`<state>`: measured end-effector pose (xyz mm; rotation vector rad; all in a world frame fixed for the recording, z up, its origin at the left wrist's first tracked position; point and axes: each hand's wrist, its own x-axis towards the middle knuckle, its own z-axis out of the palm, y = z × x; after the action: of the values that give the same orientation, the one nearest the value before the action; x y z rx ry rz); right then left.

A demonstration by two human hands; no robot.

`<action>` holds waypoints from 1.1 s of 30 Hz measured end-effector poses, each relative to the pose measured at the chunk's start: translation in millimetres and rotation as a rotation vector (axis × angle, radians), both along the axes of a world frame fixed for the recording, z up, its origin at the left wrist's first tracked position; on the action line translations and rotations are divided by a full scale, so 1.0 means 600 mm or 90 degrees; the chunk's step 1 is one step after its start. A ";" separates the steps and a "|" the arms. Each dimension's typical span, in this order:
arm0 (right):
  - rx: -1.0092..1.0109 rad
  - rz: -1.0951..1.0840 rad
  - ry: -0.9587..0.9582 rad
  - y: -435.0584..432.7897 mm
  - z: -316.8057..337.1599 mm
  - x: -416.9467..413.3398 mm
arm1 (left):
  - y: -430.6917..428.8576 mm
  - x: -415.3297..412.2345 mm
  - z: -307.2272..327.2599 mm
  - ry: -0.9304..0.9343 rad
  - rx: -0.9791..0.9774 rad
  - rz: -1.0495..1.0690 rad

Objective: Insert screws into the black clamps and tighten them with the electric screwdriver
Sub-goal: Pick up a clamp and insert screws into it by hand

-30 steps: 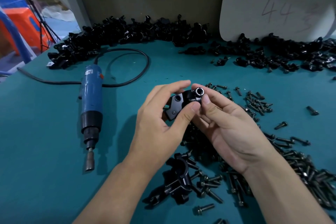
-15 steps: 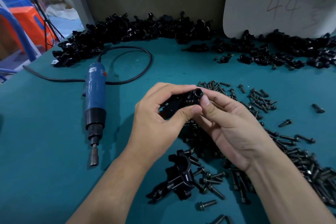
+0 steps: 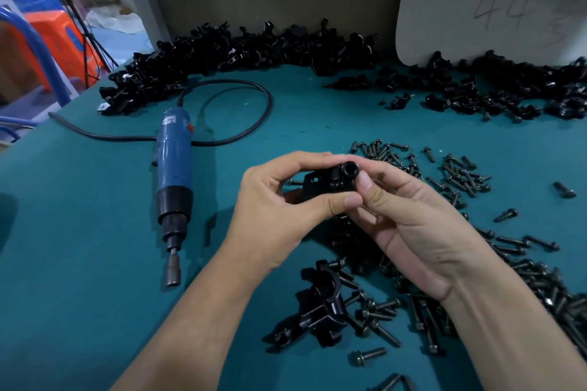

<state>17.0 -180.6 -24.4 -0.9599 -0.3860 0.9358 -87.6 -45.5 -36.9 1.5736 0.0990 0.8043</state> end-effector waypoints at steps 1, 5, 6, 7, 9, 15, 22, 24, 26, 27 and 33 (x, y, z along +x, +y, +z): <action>0.003 -0.004 0.005 0.000 0.000 0.000 | -0.001 0.000 0.001 -0.002 -0.001 -0.002; 0.013 -0.020 0.017 0.000 0.003 -0.001 | -0.005 0.001 0.002 -0.003 -0.031 -0.011; 0.012 -0.024 0.021 0.001 0.004 -0.001 | -0.005 0.001 0.003 0.000 -0.039 -0.016; 0.010 -0.026 0.023 0.000 0.004 -0.001 | -0.006 0.001 0.003 0.004 -0.044 -0.019; 0.004 -0.026 0.024 0.000 0.005 -0.001 | -0.007 0.002 0.004 0.007 -0.047 -0.019; -0.003 -0.030 0.017 0.001 0.005 -0.002 | -0.010 0.001 0.005 0.004 -0.057 -0.002; -0.008 -0.035 0.003 0.002 0.008 -0.008 | -0.012 0.001 0.006 0.010 -0.067 -0.001; -0.006 -0.032 -0.006 0.003 0.007 -0.009 | -0.012 0.001 0.006 0.012 -0.083 0.004; -0.002 -0.030 -0.013 0.004 0.006 -0.010 | -0.012 0.002 0.005 0.018 -0.099 0.015; 0.001 -0.033 -0.014 0.005 0.005 -0.011 | -0.011 0.003 0.004 0.021 -0.108 0.022; -0.018 -0.059 -0.071 0.002 0.020 -0.011 | -0.008 0.010 0.000 0.014 -0.268 0.046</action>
<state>10.4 -179.6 -12.4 -1.0506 -0.4197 0.8074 -81.6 -50.1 -37.1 1.1856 0.3215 0.7645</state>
